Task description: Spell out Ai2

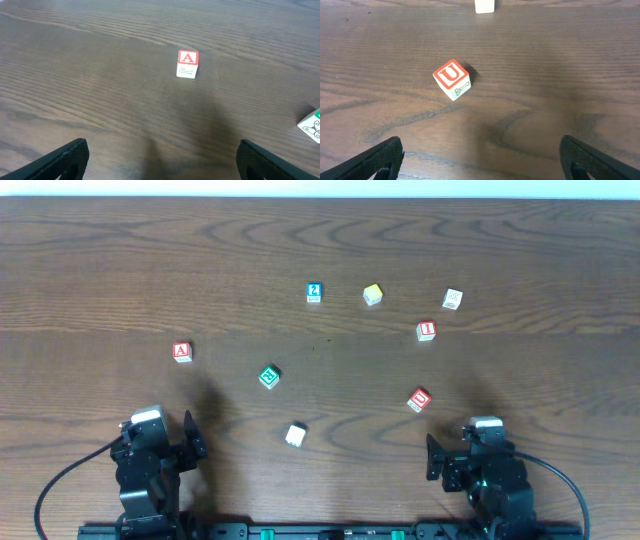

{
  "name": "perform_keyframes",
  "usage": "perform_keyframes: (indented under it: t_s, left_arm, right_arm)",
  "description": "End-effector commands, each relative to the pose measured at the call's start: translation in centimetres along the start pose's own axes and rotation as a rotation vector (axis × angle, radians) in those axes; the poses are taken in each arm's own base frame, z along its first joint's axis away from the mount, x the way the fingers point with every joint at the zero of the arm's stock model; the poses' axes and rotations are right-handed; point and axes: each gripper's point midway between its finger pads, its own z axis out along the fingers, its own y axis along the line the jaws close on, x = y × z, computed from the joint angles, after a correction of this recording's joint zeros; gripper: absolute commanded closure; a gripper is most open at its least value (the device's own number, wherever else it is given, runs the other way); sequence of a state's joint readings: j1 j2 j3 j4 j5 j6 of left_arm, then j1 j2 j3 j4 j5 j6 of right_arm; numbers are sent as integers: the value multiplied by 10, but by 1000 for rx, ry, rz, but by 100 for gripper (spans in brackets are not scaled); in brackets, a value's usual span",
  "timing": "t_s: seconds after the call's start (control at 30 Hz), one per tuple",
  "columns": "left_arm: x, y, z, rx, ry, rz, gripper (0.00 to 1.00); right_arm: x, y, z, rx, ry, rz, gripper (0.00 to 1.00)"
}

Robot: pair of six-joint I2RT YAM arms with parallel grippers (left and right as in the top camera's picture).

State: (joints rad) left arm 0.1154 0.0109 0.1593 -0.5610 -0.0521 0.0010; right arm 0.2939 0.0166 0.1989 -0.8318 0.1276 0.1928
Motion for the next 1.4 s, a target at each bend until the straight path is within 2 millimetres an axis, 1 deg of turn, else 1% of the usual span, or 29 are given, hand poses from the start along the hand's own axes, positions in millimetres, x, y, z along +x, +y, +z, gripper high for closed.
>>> perform_keyframes:
  t_s: [0.0,0.8,0.9,0.97,1.03,1.1,1.17,1.2,1.27,1.37]
  left_arm:
    - [3,2,2,-13,5,10,5]
    - [3,2,2,-13,5,10,5]
    - [3,2,2,-13,5,10,5]
    - [3,2,2,-13,5,10,5]
    - [3,2,2,-13,5,10,5]
    - [3,2,2,-13,5,10,5]
    - [3,2,2,-13,5,10,5]
    - [3,2,2,-13,5,10,5]
    - [3,2,2,-13,5,10,5]
    - [3,2,2,-13,5,10,5]
  right_arm:
    - [4,1,3,-7,4,-20,1]
    - [4,1,3,-3,3,-20,1]
    - [1,1,3,-5,-7,-18,1]
    - [-7,3,3,-11,-39,-14,1]
    - [-25,6,1,-28,-114,34,1]
    - [-52,11,-4,-65,-223,169,1]
    - [-76,15,-11,-115,-312,328,1]
    - [-83,17,-13,-147,-335,416,1]
    - [-87,19,-15,-181,-340,540,1]
    - [-95,2,-18,-114,-404,621,1]
